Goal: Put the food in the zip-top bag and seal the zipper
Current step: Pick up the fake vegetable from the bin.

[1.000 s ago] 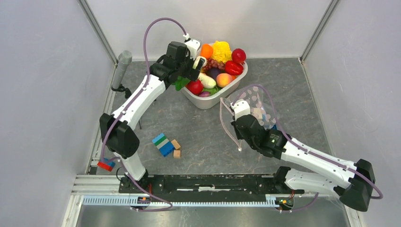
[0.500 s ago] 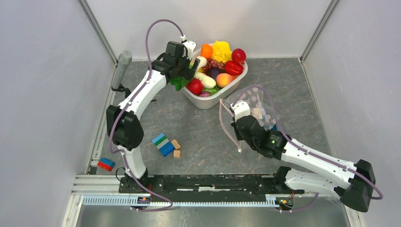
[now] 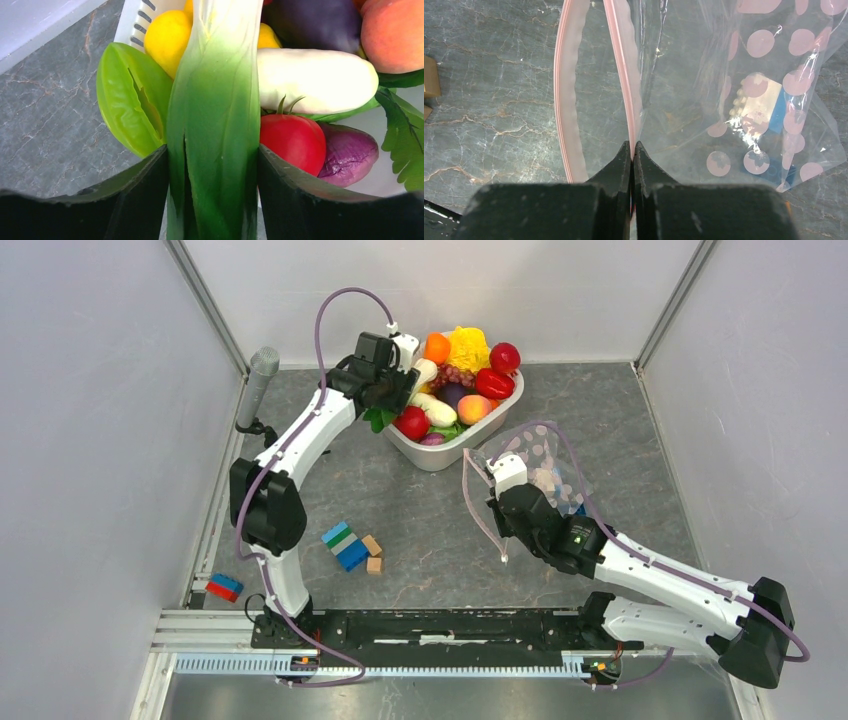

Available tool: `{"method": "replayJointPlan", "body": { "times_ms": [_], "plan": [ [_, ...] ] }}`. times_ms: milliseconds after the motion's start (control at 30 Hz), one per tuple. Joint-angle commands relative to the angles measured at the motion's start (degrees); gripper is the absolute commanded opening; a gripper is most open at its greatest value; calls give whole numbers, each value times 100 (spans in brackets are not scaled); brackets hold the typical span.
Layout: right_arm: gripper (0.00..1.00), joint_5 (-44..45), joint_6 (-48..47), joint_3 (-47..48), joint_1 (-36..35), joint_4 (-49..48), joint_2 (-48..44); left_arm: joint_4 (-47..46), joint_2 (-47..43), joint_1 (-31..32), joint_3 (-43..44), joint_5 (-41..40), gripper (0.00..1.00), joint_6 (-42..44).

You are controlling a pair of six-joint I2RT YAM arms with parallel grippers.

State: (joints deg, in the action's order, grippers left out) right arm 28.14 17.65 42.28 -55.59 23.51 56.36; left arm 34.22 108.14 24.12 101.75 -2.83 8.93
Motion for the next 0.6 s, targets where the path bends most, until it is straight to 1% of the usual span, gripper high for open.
{"method": "replayJointPlan", "body": {
  "times_ms": [0,67,133,233,300,367,433,567],
  "plan": [
    [4,-58,-39,70,22,-236,12,-30,-213,-24,-92,131,65,-3],
    [4,-23,-25,70,22,-241,1,-44,-253,-25,-165,134,54,-31],
    [4,-20,-9,70,22,-240,-10,-90,-308,-30,-222,142,50,-60],
    [5,-26,24,46,17,-254,-52,-128,-395,-28,-272,164,39,-81],
    [5,-35,31,17,22,-283,-57,-213,-499,-26,-362,153,31,-60],
    [5,-28,33,17,26,-292,-44,-307,-592,-28,-451,128,20,-18],
    [5,-20,41,13,21,-284,-32,-310,-638,-30,-464,97,14,19],
    [5,13,73,8,21,-306,-49,-399,-795,-29,-522,134,7,46]
  ]
}}
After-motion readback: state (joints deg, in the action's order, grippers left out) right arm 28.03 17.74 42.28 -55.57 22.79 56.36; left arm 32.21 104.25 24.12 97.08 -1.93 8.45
